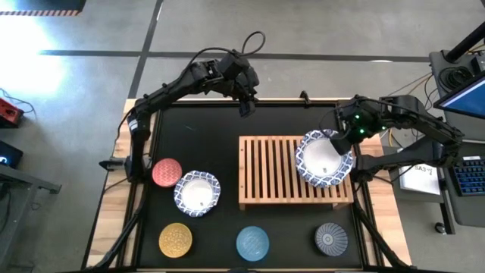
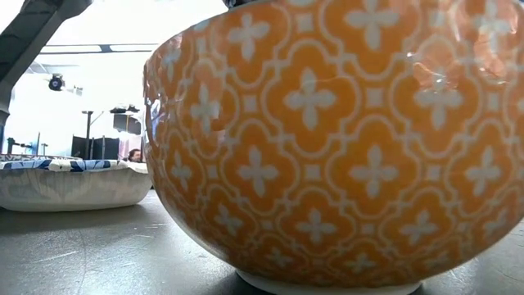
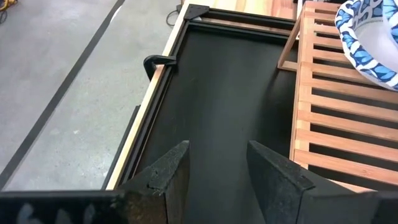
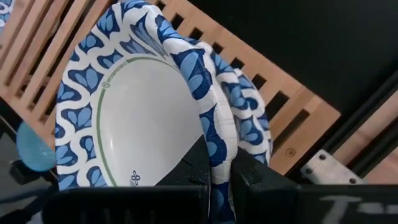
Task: Place and stack bowls onto a shelf
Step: Stack the top big white and blue bowl on top of the big white and blue bowl, then stack the big white and blue bowl on top of the big white and blue bowl
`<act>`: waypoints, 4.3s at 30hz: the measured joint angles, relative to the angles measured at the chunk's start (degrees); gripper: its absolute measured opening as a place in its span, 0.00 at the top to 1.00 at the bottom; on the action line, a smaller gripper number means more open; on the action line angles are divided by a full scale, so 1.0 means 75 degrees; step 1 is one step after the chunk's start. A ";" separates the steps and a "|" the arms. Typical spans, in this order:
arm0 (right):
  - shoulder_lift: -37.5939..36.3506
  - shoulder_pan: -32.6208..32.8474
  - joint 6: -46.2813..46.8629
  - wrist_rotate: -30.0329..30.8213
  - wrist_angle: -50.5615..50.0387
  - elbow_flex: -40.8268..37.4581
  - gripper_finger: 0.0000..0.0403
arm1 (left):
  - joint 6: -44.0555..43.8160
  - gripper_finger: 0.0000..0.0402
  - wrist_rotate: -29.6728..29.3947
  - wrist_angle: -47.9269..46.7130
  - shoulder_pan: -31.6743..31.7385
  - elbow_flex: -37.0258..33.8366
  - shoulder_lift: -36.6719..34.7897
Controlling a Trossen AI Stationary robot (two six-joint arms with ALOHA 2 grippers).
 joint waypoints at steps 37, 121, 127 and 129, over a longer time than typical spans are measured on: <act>-0.0836 0.0000 -0.0554 0.0695 0.0505 -0.1105 0.84 | -0.0114 0.65 -0.0029 0.0147 0.0000 -0.0036 -0.0003; -0.0308 0.0000 -0.4016 0.1645 0.3733 -0.0956 0.65 | -0.6570 0.65 -0.2627 -0.1686 -0.0570 -0.7995 -0.3692; -0.0068 -0.0002 -0.4015 0.1645 0.3728 -0.0956 0.64 | -0.8173 0.65 -0.2179 -0.1343 -0.0922 -0.9706 -0.4842; 0.0014 -0.0003 -0.4016 0.1645 0.3727 -0.0956 0.64 | -0.8657 0.65 -0.1972 -0.1239 -0.1186 -1.0063 -0.5142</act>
